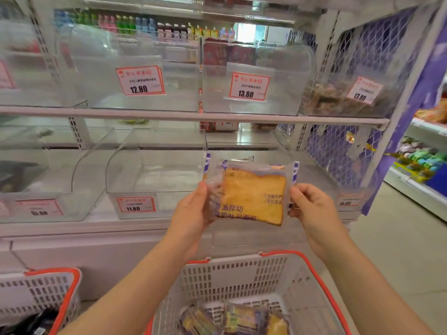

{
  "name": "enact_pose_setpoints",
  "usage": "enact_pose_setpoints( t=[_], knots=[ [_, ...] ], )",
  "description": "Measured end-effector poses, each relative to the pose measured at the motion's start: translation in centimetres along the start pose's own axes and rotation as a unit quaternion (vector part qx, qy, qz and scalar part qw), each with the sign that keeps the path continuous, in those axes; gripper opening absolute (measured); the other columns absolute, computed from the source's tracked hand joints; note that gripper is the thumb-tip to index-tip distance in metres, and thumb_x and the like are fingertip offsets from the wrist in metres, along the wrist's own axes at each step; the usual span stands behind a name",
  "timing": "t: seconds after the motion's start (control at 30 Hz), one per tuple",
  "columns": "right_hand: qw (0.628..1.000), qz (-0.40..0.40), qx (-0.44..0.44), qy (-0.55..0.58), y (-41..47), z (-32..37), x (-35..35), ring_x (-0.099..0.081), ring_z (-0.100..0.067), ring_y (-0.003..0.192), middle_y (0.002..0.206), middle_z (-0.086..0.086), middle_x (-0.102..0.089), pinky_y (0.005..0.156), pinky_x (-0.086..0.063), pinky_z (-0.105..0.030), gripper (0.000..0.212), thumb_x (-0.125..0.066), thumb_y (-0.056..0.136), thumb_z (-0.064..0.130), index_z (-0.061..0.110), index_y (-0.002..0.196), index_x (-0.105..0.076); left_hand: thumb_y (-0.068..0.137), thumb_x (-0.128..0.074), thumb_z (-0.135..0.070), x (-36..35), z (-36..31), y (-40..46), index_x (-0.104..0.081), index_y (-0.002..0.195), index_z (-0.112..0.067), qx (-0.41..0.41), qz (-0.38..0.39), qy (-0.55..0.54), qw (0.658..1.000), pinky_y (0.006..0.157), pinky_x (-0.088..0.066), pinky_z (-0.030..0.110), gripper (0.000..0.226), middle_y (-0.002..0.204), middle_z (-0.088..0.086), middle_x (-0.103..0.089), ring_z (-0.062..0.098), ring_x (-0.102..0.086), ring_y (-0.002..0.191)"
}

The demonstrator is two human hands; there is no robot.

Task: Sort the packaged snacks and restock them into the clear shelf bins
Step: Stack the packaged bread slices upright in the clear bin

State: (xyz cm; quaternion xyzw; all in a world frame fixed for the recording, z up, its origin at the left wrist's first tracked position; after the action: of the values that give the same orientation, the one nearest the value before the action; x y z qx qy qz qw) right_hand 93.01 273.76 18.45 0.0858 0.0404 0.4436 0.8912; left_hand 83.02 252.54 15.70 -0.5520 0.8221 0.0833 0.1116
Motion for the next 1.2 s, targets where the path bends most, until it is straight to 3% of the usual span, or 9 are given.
enact_pose_setpoints(
  t=[0.2, 0.33, 0.43, 0.63, 0.73, 0.87, 0.97, 1.1, 1.2],
  knots=[
    [0.988, 0.122, -0.047, 0.077, 2.4, -1.0, -2.9, -0.061, -0.005, 0.067, 0.083, 0.006, -0.069, 0.050, -0.043, -0.019, 0.018, -0.059, 0.087, 0.009, 0.019, 0.102, -0.060, 0.091, -0.038, -0.045, -0.1, -2.8, 1.4, -0.069, 0.094, -0.035, -0.121, -0.012, 0.052, 0.991, 0.065, -0.051, 0.015, 0.033, 0.084, -0.005, -0.074, 0.007, -0.068, 0.077],
    [0.990, 0.132, -0.018, -0.038, 4.5, -0.3, -3.4, -0.062, -0.001, 0.068, 0.078, 0.012, -0.071, 0.054, -0.048, -0.018, 0.020, -0.066, 0.082, 0.008, 0.023, 0.096, -0.066, 0.090, -0.038, -0.044, -1.1, -3.6, 2.3, -0.063, 0.102, -0.037, -0.146, 0.044, 0.085, 0.985, 0.077, -0.052, 0.019, 0.028, 0.091, -0.006, -0.066, 0.001, -0.062, 0.086],
    [0.993, 0.098, -0.027, -0.064, 6.1, -0.5, -2.0, -0.064, -0.011, 0.077, 0.083, 0.004, -0.071, 0.071, -0.054, -0.028, 0.018, -0.067, 0.081, 0.006, 0.020, 0.092, -0.067, 0.095, -0.044, -0.033, 0.1, -1.9, 3.3, -0.035, 0.133, -0.041, -0.115, 0.050, 0.182, 0.975, 0.073, -0.041, 0.000, 0.040, 0.115, -0.023, -0.051, -0.023, -0.050, 0.092],
    [0.987, 0.066, -0.112, -0.094, 8.3, -3.7, -0.6, -0.060, -0.015, 0.075, 0.088, -0.007, -0.061, 0.062, -0.057, -0.021, 0.023, -0.062, 0.081, -0.009, 0.008, 0.096, -0.059, 0.081, -0.068, -0.027, 1.3, 4.6, 3.2, -0.015, 0.148, -0.022, -0.021, 0.147, 0.299, 0.943, 0.111, -0.028, 0.028, 0.085, 0.149, -0.005, -0.032, 0.006, -0.034, 0.132],
    [0.973, 0.075, -0.155, -0.155, 9.0, -5.6, -2.4, -0.058, -0.016, 0.074, 0.083, -0.007, -0.057, 0.057, -0.055, -0.021, 0.026, -0.063, 0.081, -0.010, 0.005, 0.099, -0.053, 0.075, -0.075, -0.024, 1.0, 4.7, 3.4, -0.019, 0.147, -0.021, -0.049, 0.142, 0.337, 0.930, 0.109, -0.033, 0.028, 0.091, 0.146, -0.005, -0.036, 0.006, -0.039, 0.128],
    [0.946, 0.084, -0.181, -0.253, 10.5, -7.6, -4.5, -0.057, -0.025, 0.083, 0.083, -0.013, -0.055, 0.081, -0.055, -0.043, 0.013, -0.064, 0.082, -0.005, -0.001, 0.088, -0.054, 0.073, -0.077, -0.023, 1.5, 4.5, 4.0, -0.026, 0.145, -0.022, -0.075, 0.123, 0.339, 0.930, 0.101, -0.039, 0.023, 0.088, 0.141, -0.006, -0.041, 0.005, -0.044, 0.122],
    [0.941, 0.071, -0.230, -0.238, 10.9, -9.1, -5.4, -0.058, -0.027, 0.088, 0.085, -0.013, -0.057, 0.087, -0.053, -0.042, 0.020, -0.063, 0.083, -0.005, 0.007, 0.074, -0.049, 0.072, -0.077, -0.024, 1.7, 4.7, 4.1, -0.027, 0.145, -0.024, -0.088, 0.124, 0.336, 0.930, 0.097, -0.039, 0.018, 0.088, 0.139, -0.007, -0.042, 0.003, -0.045, 0.120],
    [0.953, 0.080, -0.269, -0.114, 10.6, -10.3, -7.6, -0.059, -0.027, 0.102, 0.111, -0.016, -0.058, 0.089, -0.049, -0.033, 0.038, -0.058, 0.087, -0.005, -0.002, 0.123, -0.045, 0.072, -0.076, -0.031, 1.9, 4.9, 4.1, -0.027, 0.145, -0.028, -0.095, 0.117, 0.343, 0.927, 0.099, -0.042, 0.026, 0.088, 0.140, -0.011, -0.042, 0.003, -0.046, 0.120],
    [0.930, 0.166, -0.213, -0.249, 9.5, -8.8, -8.4, -0.060, -0.023, 0.098, 0.100, -0.006, -0.062, 0.072, -0.052, -0.028, 0.030, -0.059, 0.089, 0.006, 0.004, 0.117, -0.049, 0.072, -0.076, -0.030, 1.9, 4.7, 3.9, -0.029, 0.144, -0.029, -0.096, 0.109, 0.335, 0.931, 0.099, -0.043, 0.027, 0.085, 0.138, -0.012, -0.043, 0.003, -0.047, 0.119]
  ],
)
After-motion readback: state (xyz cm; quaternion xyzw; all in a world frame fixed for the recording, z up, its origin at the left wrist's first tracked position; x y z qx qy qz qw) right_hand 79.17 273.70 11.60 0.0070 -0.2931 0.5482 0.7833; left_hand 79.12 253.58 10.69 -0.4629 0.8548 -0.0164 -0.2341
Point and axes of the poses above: each hand's wrist, its own y-axis towards the middle knuckle, its own x-axis out of the back of the hand, z = x × y, the point moved 10 cm from there along y, towards the middle knuckle
